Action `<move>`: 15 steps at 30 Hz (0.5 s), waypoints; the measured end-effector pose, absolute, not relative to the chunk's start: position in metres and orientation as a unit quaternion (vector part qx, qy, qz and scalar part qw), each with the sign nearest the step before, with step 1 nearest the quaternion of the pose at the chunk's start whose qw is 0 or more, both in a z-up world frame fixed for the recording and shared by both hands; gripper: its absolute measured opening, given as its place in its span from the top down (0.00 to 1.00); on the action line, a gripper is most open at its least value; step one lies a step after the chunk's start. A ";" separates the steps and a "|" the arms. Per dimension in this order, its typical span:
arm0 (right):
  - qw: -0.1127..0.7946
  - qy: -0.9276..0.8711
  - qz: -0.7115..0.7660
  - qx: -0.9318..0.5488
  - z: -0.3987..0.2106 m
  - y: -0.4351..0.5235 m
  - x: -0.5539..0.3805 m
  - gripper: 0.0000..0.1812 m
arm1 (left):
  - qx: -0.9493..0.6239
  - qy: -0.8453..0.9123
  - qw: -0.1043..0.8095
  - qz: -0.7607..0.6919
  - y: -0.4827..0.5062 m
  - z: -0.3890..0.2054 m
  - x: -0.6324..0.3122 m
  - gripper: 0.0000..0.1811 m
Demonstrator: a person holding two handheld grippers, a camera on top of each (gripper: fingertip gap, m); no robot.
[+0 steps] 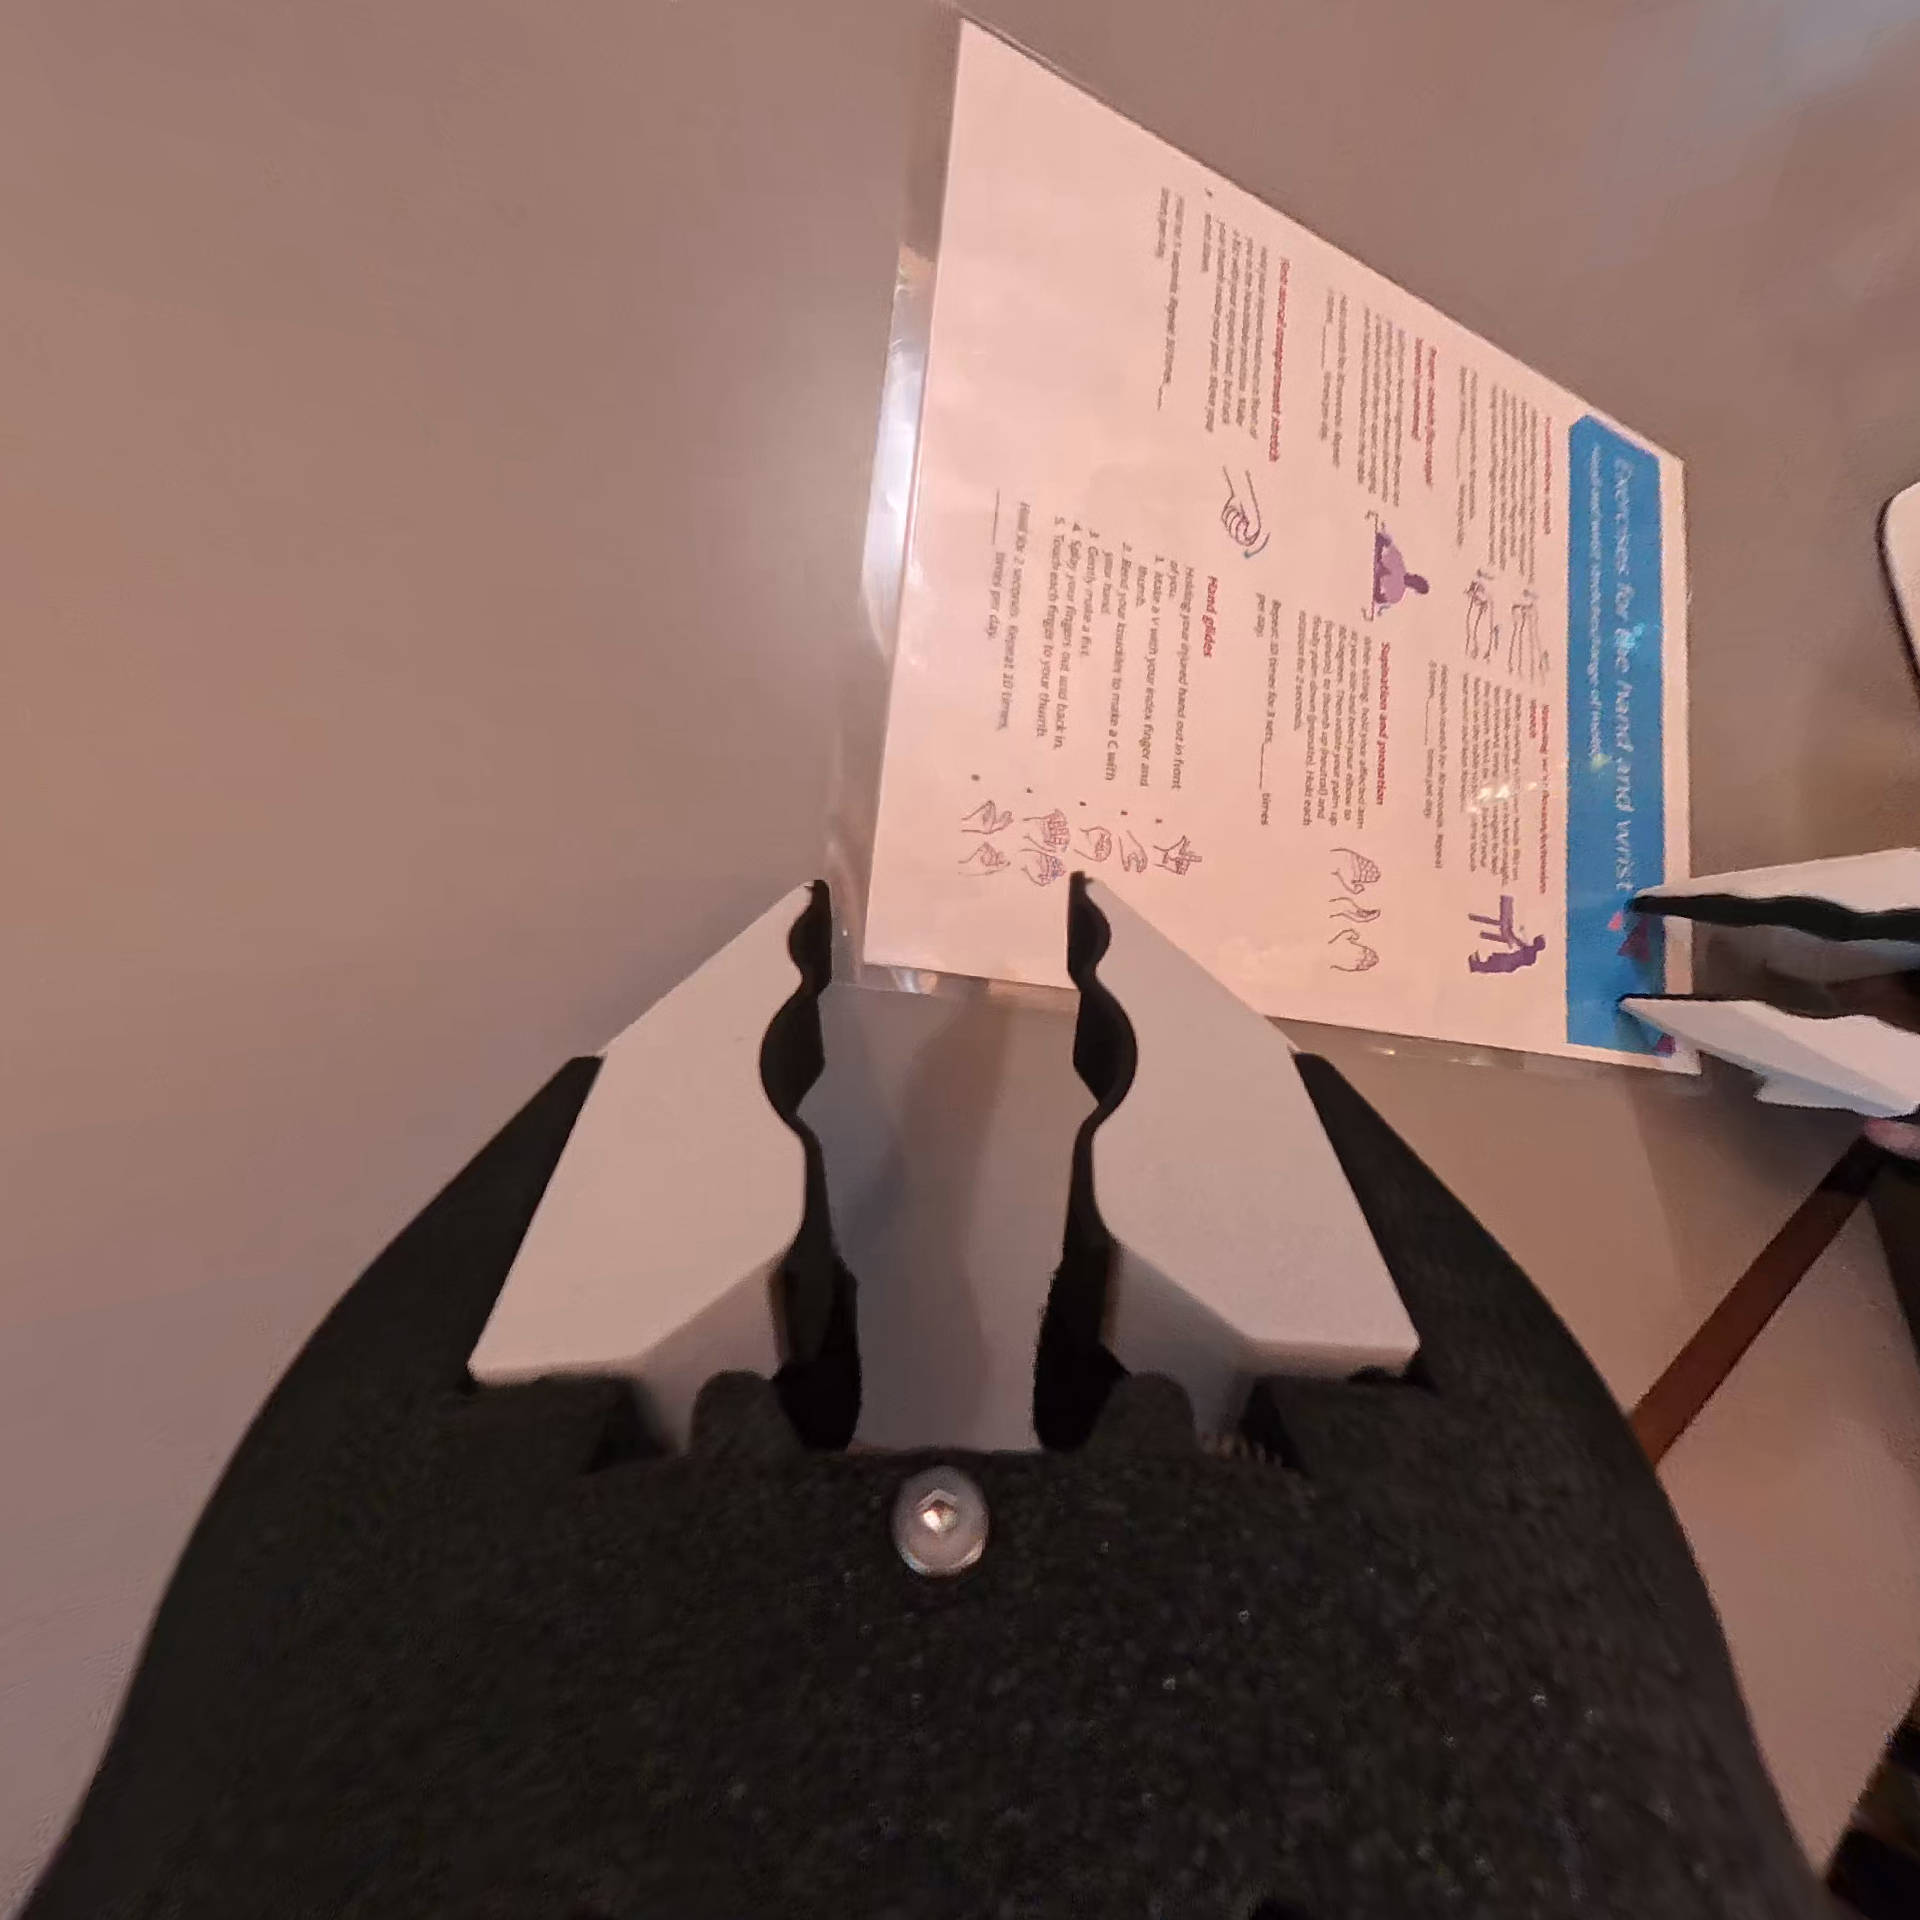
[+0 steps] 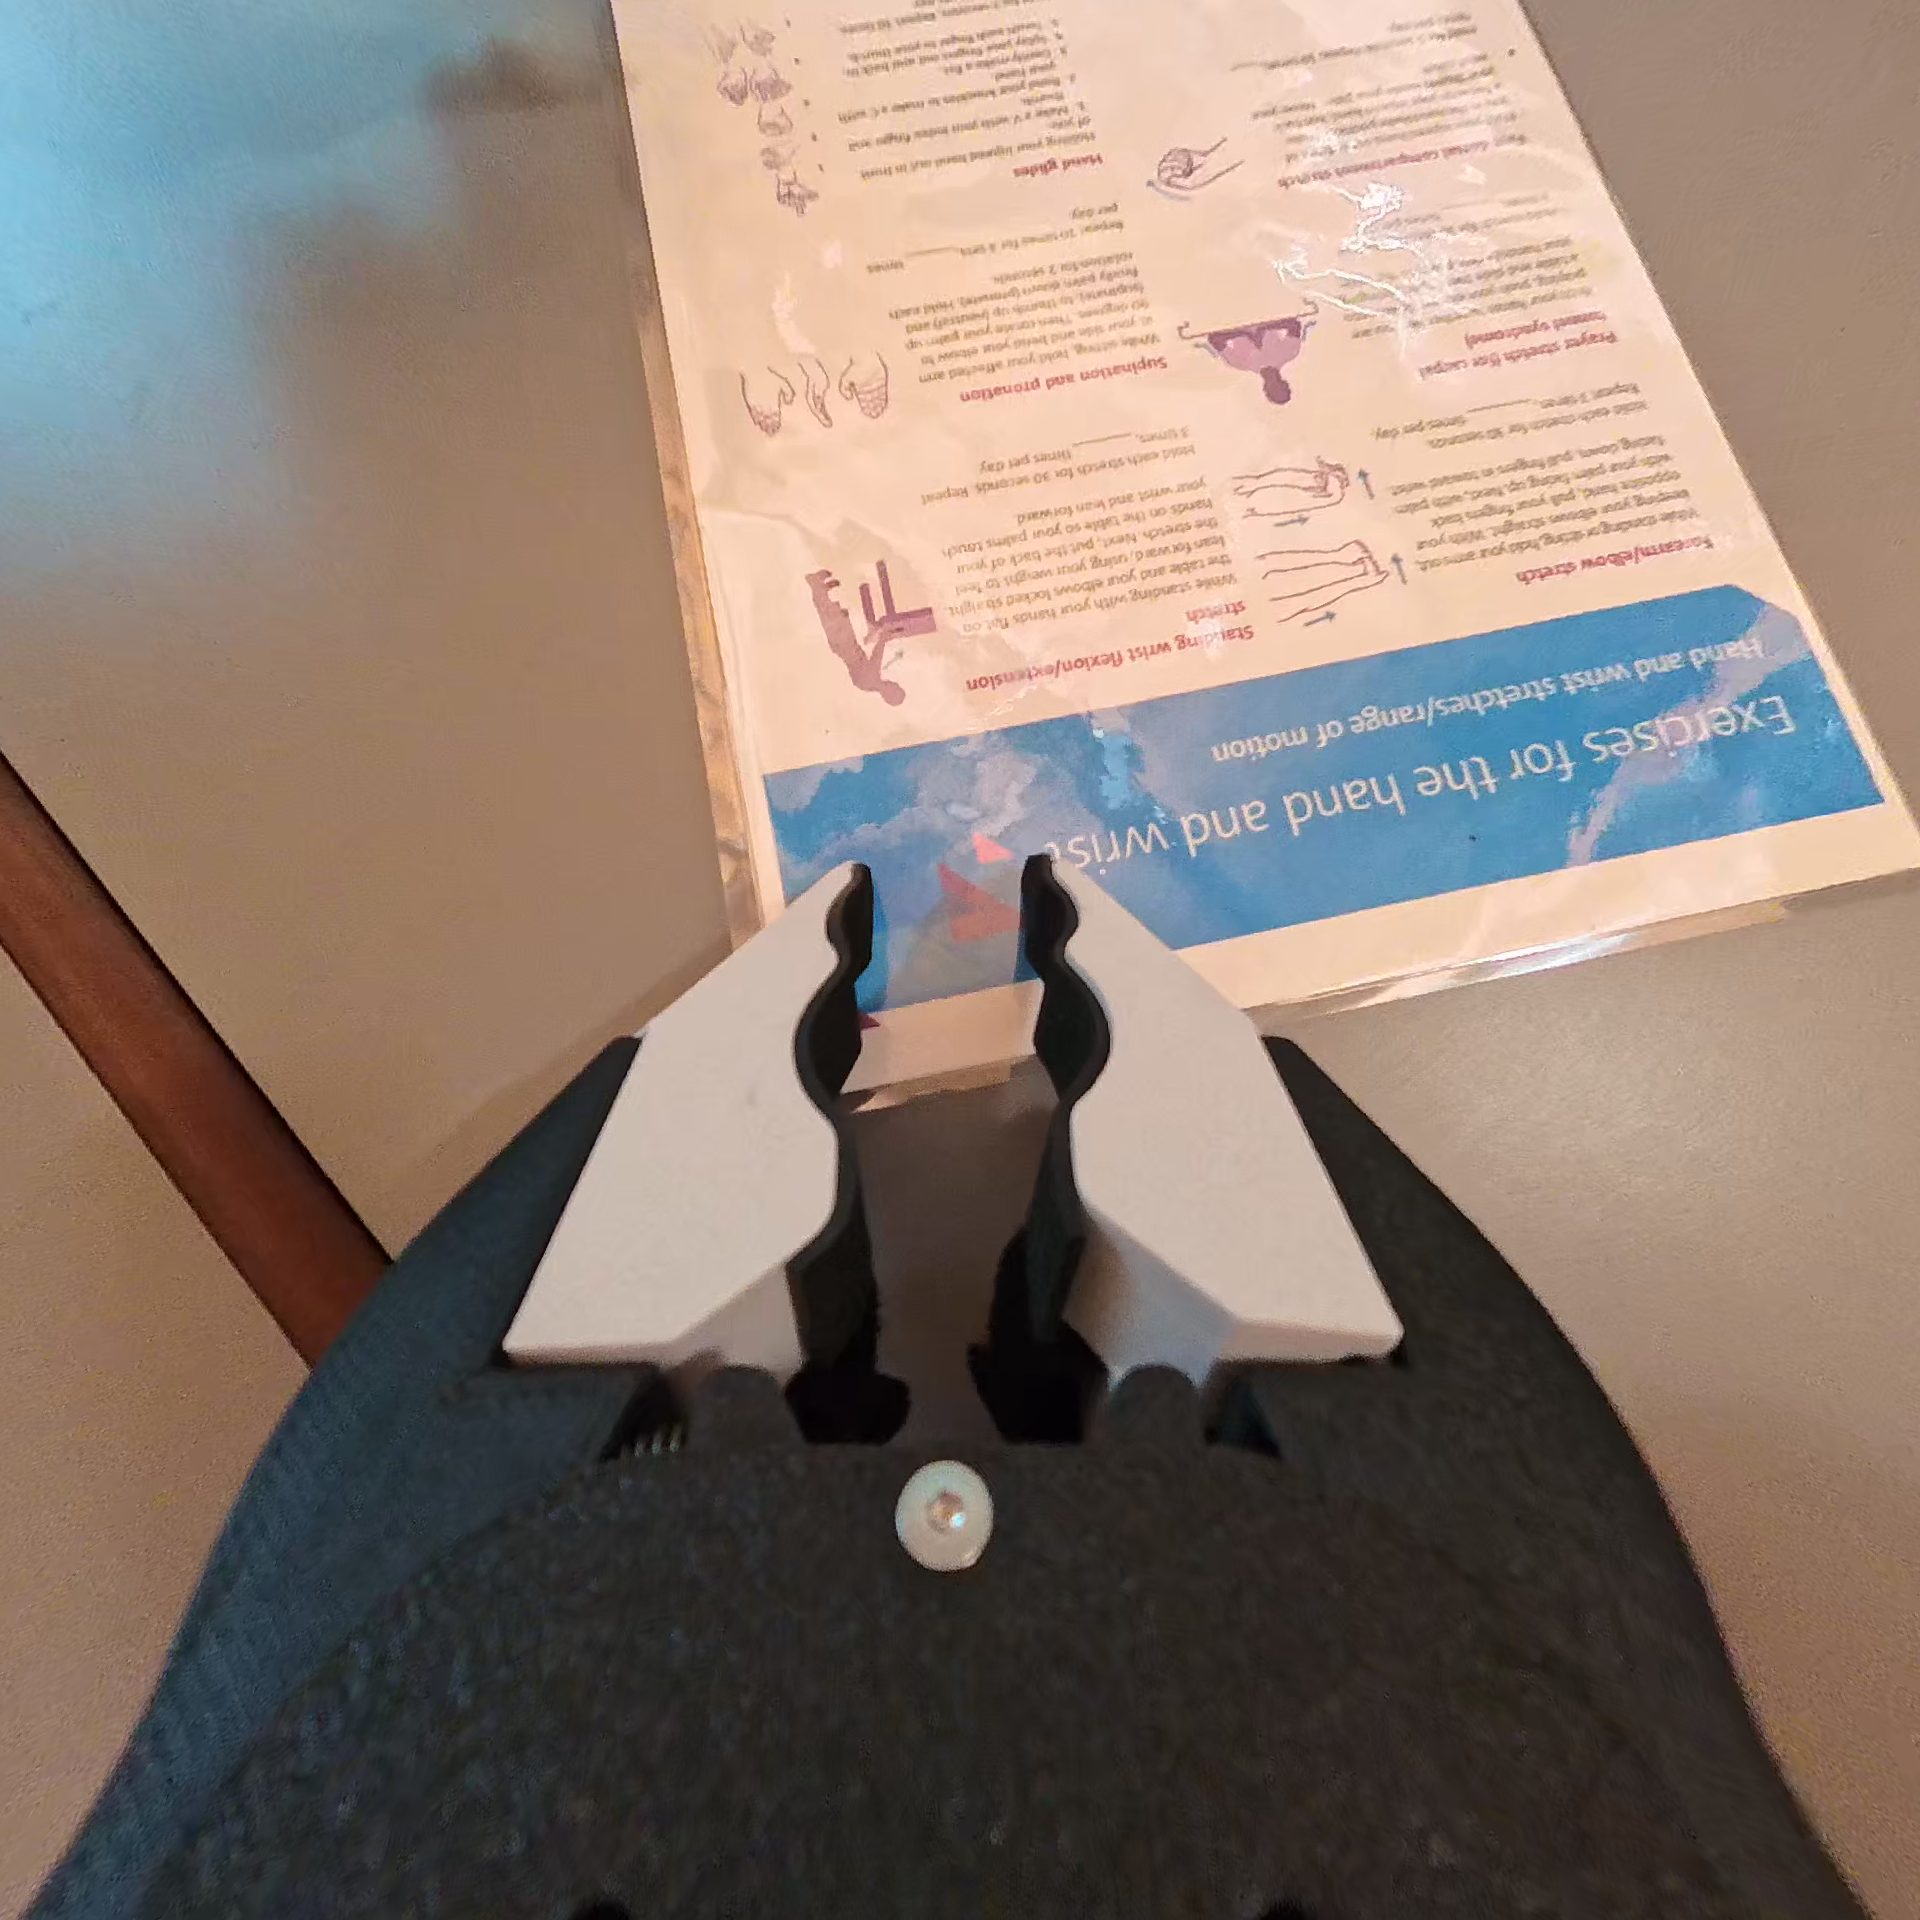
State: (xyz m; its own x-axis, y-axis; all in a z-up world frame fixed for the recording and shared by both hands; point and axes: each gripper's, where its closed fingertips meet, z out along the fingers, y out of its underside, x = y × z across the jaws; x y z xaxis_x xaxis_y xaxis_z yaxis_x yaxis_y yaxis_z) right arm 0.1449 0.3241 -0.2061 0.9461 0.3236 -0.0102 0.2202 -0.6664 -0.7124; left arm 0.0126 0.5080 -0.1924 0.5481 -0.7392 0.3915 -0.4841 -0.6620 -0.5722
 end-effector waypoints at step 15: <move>0.381 -0.148 0.079 -0.909 -0.206 0.325 0.145 0.86 | -0.860 0.347 0.184 -0.327 0.520 -0.200 0.000 0.97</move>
